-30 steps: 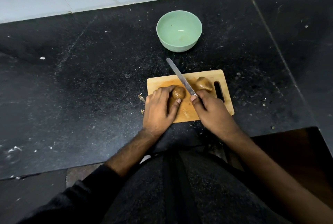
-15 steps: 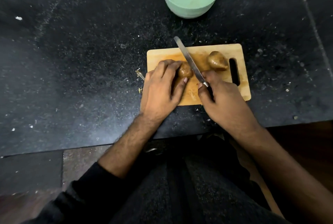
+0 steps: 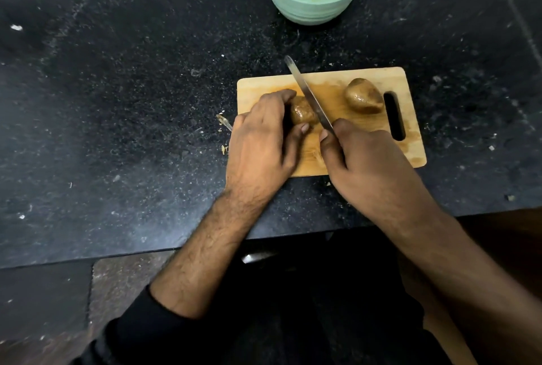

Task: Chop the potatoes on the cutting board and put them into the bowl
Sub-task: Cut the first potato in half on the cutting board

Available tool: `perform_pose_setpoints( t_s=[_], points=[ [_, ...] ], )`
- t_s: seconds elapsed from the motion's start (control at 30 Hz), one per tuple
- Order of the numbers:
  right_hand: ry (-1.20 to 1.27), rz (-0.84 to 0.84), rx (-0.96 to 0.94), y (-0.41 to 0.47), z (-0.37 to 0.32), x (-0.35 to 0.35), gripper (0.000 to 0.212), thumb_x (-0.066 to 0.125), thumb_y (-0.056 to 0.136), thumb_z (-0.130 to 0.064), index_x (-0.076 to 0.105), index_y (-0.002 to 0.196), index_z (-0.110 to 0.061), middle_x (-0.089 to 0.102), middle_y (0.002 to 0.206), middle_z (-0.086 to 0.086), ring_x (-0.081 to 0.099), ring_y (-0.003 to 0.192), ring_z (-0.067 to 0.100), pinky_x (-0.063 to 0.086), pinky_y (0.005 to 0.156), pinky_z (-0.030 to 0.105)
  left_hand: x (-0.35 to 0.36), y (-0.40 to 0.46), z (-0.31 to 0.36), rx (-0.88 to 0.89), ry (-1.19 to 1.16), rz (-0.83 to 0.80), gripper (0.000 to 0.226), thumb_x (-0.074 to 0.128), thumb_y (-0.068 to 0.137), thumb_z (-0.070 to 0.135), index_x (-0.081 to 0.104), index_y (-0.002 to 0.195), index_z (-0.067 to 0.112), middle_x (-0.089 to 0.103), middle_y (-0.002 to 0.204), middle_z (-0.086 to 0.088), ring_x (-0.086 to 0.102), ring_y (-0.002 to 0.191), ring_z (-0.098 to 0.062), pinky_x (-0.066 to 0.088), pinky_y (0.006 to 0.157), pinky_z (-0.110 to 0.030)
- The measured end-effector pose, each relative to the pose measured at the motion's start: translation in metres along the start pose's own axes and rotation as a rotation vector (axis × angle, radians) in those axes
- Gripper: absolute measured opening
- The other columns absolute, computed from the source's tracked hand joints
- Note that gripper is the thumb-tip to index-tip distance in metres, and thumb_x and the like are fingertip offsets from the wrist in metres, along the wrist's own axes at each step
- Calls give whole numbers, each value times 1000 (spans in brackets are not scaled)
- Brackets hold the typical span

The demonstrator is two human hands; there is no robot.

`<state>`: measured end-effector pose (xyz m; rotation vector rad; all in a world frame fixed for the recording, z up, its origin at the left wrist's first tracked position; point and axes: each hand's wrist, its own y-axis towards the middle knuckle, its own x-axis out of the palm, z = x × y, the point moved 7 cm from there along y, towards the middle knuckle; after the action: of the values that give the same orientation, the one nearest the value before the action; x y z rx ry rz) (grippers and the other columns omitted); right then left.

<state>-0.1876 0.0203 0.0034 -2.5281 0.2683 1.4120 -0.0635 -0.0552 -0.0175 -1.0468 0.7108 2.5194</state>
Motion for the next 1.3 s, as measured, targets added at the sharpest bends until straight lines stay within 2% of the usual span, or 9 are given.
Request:
perform_pose_setpoints(
  t_s=[0.1,0.3,0.57,0.8,0.93,1.07,1.13,1.23,1.3],
  points=[
    [18,-20,-7,-3,0,2,27,42,105,-37,54,88,-19,52,55,-3,50,45,11,31,45,24,-2,-1,-4,-13,-60,30,36,67,92,28,60,122,10,65,105,0,62,94,-21,51,79,-46],
    [-26,22,-32,-15,-3,7,20,43,104,-34,45,87,-24,49,55,-4,48,46,9,28,43,24,1,-4,-4,-16,-53,45,33,65,91,32,60,119,16,65,106,4,64,96,-20,53,81,-46],
    [-77,78,-32,-24,-4,10,23,39,105,-37,43,86,-24,50,61,0,49,51,14,29,45,29,-1,-6,-3,7,-76,64,31,68,87,35,60,115,22,64,106,9,64,96,-15,54,84,-43],
    [-118,8,12,-27,-4,7,25,34,107,-40,47,93,-24,56,72,2,54,60,14,33,48,27,-1,-4,-4,9,-40,67,31,70,88,36,60,116,26,66,109,15,65,97,-9,55,85,-41],
    [-85,-70,47,-30,-5,5,23,32,108,-41,49,100,-27,59,75,2,56,56,14,47,47,28,-2,-7,-4,-10,-18,75,28,70,88,35,60,113,27,66,107,15,65,96,-10,55,84,-42],
    [-70,-122,79,-32,-6,3,21,31,108,-41,46,101,-29,59,75,2,56,54,13,49,47,29,-2,-7,-2,-27,6,68,26,71,89,35,60,111,28,66,106,16,64,96,-11,54,83,-42],
    [-80,-137,90,-31,-7,2,23,30,108,-41,49,107,-28,59,76,2,55,54,13,48,46,28,-2,-7,-3,-32,4,71,25,71,89,34,60,111,28,66,106,15,64,96,-12,53,82,-42],
    [-106,-159,97,-26,-11,1,32,29,109,-41,50,131,-29,57,77,2,56,51,14,48,41,28,-2,-5,-6,-31,-10,80,26,73,88,30,63,111,25,68,105,12,65,95,-15,53,82,-43],
    [-114,-187,91,-24,-14,-1,31,29,109,-39,49,131,-29,57,77,4,57,48,16,47,37,28,-2,-4,-9,-27,-41,78,26,74,87,28,64,111,22,68,104,10,65,95,-17,54,84,-43]
  ],
)
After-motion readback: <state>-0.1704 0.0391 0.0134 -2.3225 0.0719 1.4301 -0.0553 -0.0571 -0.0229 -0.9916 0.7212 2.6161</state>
